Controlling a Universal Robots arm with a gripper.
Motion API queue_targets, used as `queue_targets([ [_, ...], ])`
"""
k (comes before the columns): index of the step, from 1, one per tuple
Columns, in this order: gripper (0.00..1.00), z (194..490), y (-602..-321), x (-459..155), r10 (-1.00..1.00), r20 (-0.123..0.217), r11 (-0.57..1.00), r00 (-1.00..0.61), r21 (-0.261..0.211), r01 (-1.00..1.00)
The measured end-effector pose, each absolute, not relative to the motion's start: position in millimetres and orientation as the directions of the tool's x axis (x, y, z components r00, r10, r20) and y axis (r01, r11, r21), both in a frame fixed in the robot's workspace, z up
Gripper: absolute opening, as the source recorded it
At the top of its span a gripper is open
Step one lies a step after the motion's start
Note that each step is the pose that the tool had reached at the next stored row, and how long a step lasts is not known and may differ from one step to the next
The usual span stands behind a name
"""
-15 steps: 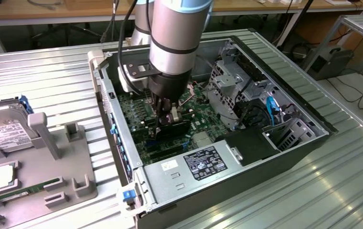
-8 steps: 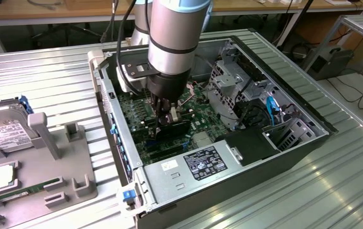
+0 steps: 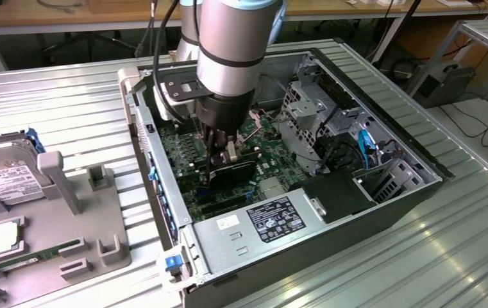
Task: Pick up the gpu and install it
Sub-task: 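Press down on the gpu until it lock into place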
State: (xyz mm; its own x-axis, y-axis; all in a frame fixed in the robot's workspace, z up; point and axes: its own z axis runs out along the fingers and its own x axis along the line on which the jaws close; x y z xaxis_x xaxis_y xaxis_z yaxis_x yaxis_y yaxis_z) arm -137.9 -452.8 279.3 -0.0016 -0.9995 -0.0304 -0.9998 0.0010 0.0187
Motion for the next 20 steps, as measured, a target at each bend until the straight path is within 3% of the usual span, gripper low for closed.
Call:
queue_targets([
  [7,0.11,271.7,-452.8,-140.9,-1.000,-0.031,0.001,-0.001,0.018,-1.000],
  [12,0.11,291.7,-452.8,-140.9,-1.000,-0.030,0.001,-0.002,0.018,-1.000],
  [20,0.11,293.7,-452.8,-140.9,-1.000,-0.030,0.001,-0.002,0.018,-1.000],
])
